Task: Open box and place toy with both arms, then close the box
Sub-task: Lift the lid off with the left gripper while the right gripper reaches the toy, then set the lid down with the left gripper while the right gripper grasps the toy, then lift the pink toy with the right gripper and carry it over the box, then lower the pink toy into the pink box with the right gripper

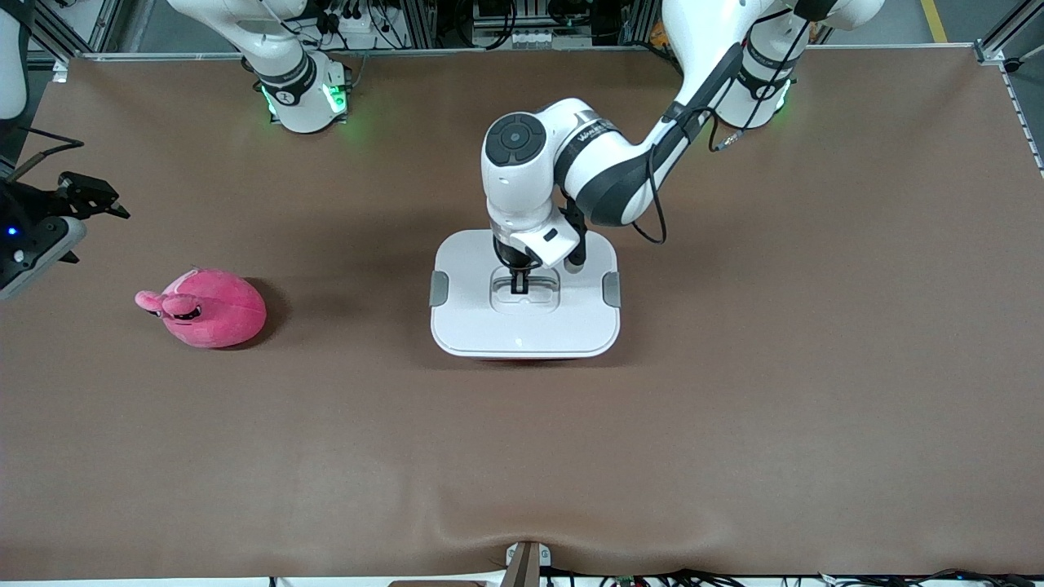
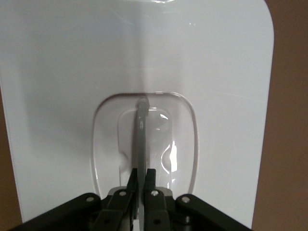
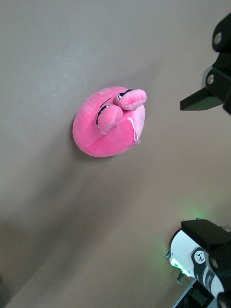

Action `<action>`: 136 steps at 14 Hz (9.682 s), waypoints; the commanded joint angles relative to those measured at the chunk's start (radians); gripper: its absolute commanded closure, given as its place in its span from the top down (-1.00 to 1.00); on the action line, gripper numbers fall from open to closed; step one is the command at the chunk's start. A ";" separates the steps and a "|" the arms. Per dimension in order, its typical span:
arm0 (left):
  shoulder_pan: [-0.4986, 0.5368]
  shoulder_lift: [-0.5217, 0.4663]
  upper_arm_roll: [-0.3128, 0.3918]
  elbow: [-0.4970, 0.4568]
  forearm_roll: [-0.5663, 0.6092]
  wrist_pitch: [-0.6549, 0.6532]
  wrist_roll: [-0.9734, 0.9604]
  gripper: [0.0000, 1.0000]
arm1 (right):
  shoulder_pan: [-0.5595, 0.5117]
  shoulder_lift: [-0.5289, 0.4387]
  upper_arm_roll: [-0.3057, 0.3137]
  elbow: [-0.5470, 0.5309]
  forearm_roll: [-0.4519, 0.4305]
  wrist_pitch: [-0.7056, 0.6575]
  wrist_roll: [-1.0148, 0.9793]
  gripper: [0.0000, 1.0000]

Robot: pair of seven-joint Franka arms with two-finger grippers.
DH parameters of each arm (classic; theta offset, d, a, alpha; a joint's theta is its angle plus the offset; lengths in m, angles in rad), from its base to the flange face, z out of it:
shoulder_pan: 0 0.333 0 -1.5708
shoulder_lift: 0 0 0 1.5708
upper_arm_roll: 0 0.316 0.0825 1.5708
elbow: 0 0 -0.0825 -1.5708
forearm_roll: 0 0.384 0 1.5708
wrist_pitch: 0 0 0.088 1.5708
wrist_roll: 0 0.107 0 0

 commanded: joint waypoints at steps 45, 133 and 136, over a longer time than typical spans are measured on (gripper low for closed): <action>0.656 -0.616 0.006 -0.328 -0.248 -0.313 0.923 -1.00 | -0.048 0.143 0.007 -0.403 -0.037 0.685 -0.591 0.93; 0.791 -0.599 -0.006 -0.864 -0.107 0.329 0.878 -1.00 | 0.566 0.418 0.173 0.422 0.160 0.166 1.663 -1.00; 0.792 -0.597 -0.006 -0.864 -0.107 0.329 0.889 -1.00 | 0.586 0.450 0.170 0.444 0.159 0.168 1.664 -1.00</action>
